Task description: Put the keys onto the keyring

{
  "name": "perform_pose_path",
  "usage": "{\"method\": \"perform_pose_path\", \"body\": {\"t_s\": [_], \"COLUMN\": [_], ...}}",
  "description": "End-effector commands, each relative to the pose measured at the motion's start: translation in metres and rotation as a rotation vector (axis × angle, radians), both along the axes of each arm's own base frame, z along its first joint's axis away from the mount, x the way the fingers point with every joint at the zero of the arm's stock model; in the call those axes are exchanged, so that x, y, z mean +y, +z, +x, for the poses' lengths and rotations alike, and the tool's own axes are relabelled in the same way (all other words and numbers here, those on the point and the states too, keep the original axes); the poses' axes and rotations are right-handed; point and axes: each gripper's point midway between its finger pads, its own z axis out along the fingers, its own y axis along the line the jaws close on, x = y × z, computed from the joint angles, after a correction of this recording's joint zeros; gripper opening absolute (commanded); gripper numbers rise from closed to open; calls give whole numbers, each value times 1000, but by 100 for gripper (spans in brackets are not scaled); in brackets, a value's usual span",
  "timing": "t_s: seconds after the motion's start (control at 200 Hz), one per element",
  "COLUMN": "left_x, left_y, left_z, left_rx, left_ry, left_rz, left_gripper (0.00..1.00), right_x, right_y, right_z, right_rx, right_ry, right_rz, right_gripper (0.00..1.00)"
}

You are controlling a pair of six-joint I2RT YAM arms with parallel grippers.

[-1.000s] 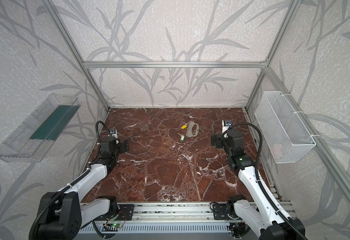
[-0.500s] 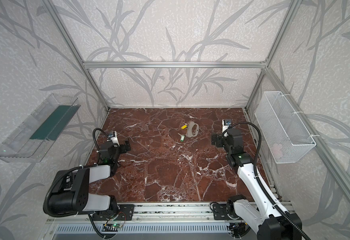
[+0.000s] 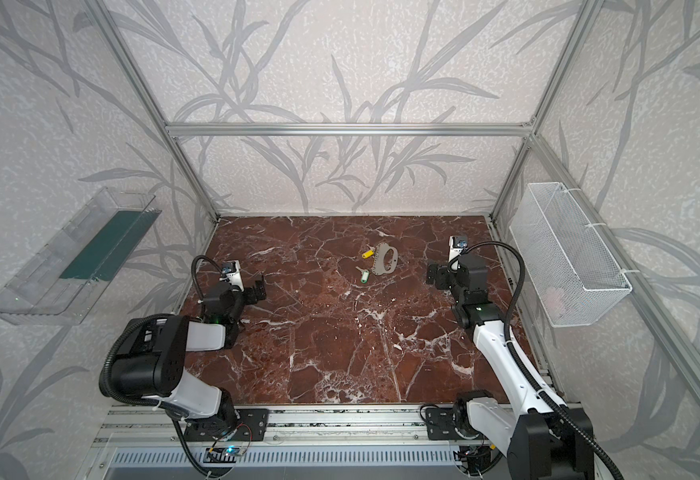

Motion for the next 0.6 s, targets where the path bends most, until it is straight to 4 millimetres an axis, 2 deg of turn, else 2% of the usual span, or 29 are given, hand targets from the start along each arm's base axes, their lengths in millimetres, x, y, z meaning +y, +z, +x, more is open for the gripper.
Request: {"method": "perform_pose_path", "body": {"t_s": [0.0,0.28,0.595], "left_x": [5,4,4], "left_y": [1,1,1], "left_z": [1,2,2], "left_rx": [6,-2,1], "left_ry": [22,19,15], "left_rz": [11,13,13], "left_gripper": [99,99,99], "right_x": [-3,-15,-18], "right_y": [3,-9,-51], "right_z": [5,5,9], "right_rx": [-65,-146,-200], "right_ry": [1,-3,16], "right_rz": [34,76,42], "right_gripper": [99,99,99]}}
